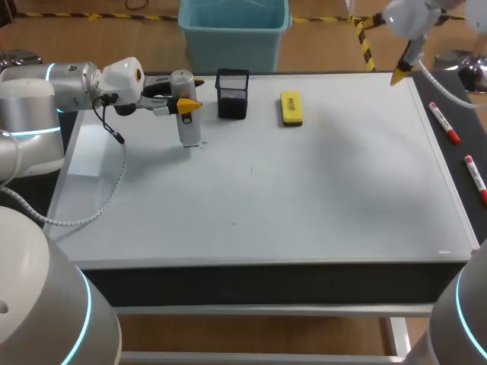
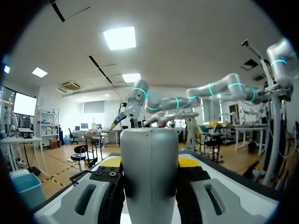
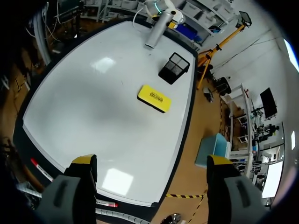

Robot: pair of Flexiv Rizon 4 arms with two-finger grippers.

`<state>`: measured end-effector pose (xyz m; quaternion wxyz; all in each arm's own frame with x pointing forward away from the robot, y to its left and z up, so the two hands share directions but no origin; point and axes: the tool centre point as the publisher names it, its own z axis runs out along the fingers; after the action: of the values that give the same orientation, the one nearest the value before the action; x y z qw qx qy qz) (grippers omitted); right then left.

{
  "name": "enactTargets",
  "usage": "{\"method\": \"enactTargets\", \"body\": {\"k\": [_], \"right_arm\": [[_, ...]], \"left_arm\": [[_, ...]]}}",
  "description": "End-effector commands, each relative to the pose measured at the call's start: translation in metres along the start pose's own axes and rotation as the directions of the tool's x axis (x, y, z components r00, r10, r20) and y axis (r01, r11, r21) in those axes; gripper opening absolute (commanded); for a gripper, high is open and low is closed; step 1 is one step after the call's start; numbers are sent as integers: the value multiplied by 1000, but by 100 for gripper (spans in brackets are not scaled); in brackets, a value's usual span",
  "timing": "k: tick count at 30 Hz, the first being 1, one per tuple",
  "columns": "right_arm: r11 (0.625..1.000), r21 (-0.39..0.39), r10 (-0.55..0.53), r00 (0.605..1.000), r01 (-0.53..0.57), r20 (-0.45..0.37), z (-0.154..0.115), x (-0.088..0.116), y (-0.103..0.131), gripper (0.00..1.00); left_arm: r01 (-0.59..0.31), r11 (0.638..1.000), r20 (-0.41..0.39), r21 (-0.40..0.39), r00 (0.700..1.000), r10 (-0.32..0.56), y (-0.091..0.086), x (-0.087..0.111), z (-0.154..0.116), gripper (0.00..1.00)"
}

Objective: Pick up the inspection probe, press it on each red-marked spot on the whiteboard one by one, put down the probe, pick up the eraser, and wipe off all the red marks.

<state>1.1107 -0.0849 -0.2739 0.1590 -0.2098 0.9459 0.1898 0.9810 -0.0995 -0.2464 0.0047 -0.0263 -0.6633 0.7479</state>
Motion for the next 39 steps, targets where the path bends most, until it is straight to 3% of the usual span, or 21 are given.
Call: {"method": "enactTargets", "body": {"k": [1, 13, 21, 28, 39], "right_arm": [[1000, 4, -2, 1000, 2, 5, -1, 3, 1, 100], [1000, 4, -2, 1000, 2, 5, -1, 3, 1, 100], [1000, 4, -2, 1000, 2, 5, -1, 3, 1, 100], [1000, 4, -2, 1000, 2, 5, -1, 3, 1, 100], [1000, 4, -2, 1000, 2, 5, -1, 3, 1, 100]], "left_arm": [[0, 1000, -3, 1, 1000, 0, 0, -1, 0, 0], [-18, 1000, -3, -11, 1000, 18, -6, 2, 7, 0], [-88, 993, -104, -78, 991, 80, -50, -36, 21, 0], [-110, 992, -144, -62, 985, 100, -88, -72, 34, 0], [-117, 993, -254, -32, 961, 105, -105, -109, 77, 0]]}}
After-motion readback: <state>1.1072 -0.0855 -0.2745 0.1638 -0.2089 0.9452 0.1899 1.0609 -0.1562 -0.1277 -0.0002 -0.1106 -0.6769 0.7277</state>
